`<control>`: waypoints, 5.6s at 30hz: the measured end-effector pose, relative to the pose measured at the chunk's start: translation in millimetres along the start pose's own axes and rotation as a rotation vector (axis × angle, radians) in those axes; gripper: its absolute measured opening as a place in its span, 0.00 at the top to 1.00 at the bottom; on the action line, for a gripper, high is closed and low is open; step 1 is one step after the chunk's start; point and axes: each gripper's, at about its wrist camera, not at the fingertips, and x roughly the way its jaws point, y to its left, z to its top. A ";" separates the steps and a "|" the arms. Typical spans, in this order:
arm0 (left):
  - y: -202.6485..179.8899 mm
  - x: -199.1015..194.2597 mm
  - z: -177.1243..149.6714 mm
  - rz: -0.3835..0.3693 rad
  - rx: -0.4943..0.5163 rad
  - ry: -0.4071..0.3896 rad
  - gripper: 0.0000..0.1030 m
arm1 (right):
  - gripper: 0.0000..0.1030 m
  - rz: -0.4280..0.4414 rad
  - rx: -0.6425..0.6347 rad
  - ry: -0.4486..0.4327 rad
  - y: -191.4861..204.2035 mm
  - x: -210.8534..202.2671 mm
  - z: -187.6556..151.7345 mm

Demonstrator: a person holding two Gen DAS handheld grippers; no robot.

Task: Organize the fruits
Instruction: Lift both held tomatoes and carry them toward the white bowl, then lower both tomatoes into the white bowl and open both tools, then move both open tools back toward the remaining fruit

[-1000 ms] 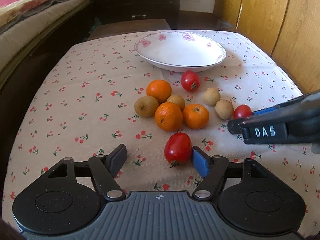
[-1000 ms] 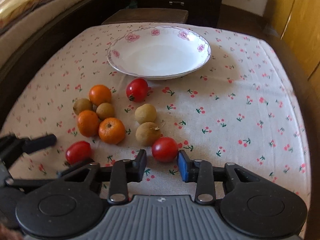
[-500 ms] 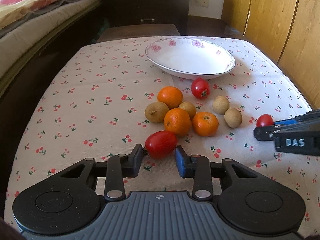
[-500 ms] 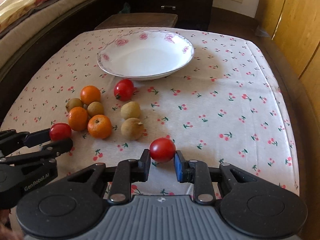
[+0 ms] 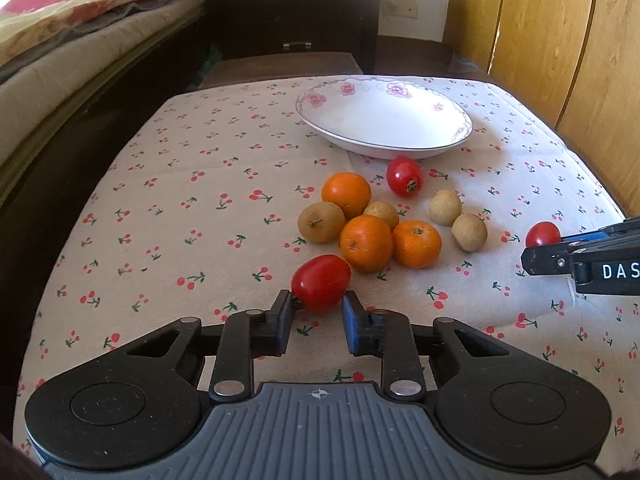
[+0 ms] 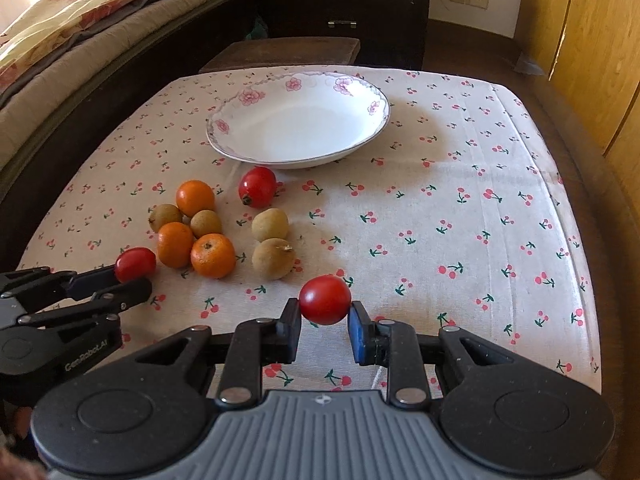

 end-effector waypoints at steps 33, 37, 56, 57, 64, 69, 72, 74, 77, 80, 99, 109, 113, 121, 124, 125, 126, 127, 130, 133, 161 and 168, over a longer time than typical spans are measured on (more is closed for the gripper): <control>2.5 19.0 28.7 -0.062 0.161 0.068 0.65 | 0.74 0.052 0.023 0.026 0.1 6.3 1.0; 2.7 15.1 23.0 -0.061 0.171 0.083 0.66 | 0.74 0.052 0.028 0.022 0.8 4.9 1.6; 4.6 8.2 16.1 -0.064 0.120 0.097 0.65 | 0.74 0.060 0.030 -0.005 7.6 -2.2 7.3; 4.9 8.6 16.8 -0.065 0.116 0.098 0.65 | 0.74 0.059 0.030 -0.007 7.8 -2.4 7.6; 3.7 7.5 17.7 -0.064 0.105 0.099 0.67 | 0.74 0.059 0.036 -0.010 6.2 -2.2 9.8; 6.0 0.1 24.7 -0.107 0.052 0.071 0.67 | 0.74 0.063 0.058 -0.027 1.1 -4.6 16.5; 6.9 -3.7 31.7 -0.128 0.021 0.049 0.67 | 0.74 0.071 0.074 -0.038 -2.5 -5.6 24.1; 8.1 -4.7 38.2 -0.139 -0.004 0.033 0.67 | 0.74 0.071 0.076 -0.047 -3.5 -4.8 30.3; 8.3 -3.1 50.6 -0.155 -0.034 0.017 0.67 | 0.74 0.072 0.075 -0.056 -4.2 -0.5 43.7; 4.2 1.4 65.8 -0.162 -0.045 -0.005 0.67 | 0.74 0.075 0.068 -0.065 -4.2 5.8 59.7; -6.8 74.1 127.6 -0.164 -0.123 0.020 0.67 | 0.74 0.088 0.060 -0.028 -20.1 62.8 127.3; -3.0 79.9 130.6 -0.155 -0.144 0.028 0.67 | 0.73 0.101 0.078 0.000 -22.9 74.6 132.8; -3.9 79.6 130.5 -0.150 -0.142 0.026 0.67 | 0.71 0.096 0.081 0.006 -23.1 76.0 132.0; -3.2 78.8 131.1 -0.150 -0.146 0.026 0.64 | 0.71 0.095 0.087 0.010 -23.7 78.5 133.0; -2.6 77.5 131.7 -0.145 -0.148 0.020 0.62 | 0.71 0.095 0.090 0.009 -23.7 77.8 133.1; -2.4 76.5 131.8 -0.144 -0.146 0.019 0.62 | 0.71 0.095 0.089 0.010 -23.6 77.9 133.2; -2.1 76.0 132.1 -0.143 -0.145 0.017 0.62 | 0.71 0.095 0.088 0.010 -23.6 77.7 133.4; -1.7 75.5 132.4 -0.143 -0.147 0.016 0.61 | 0.71 0.094 0.088 0.007 -23.8 77.3 133.7; -1.3 73.3 132.8 -0.143 -0.156 0.013 0.58 | 0.71 0.096 0.095 0.001 -25.3 75.9 134.1; -0.9 71.0 133.0 -0.141 -0.154 0.007 0.57 | 0.71 0.092 0.094 -0.005 -24.6 73.9 134.1; -7.8 37.3 119.7 -0.129 -0.107 -0.048 0.54 | 0.71 0.034 0.039 -0.061 -10.1 31.5 113.0; -8.3 28.8 111.6 -0.131 -0.099 -0.051 0.54 | 0.71 0.034 0.036 -0.060 -7.0 24.7 105.9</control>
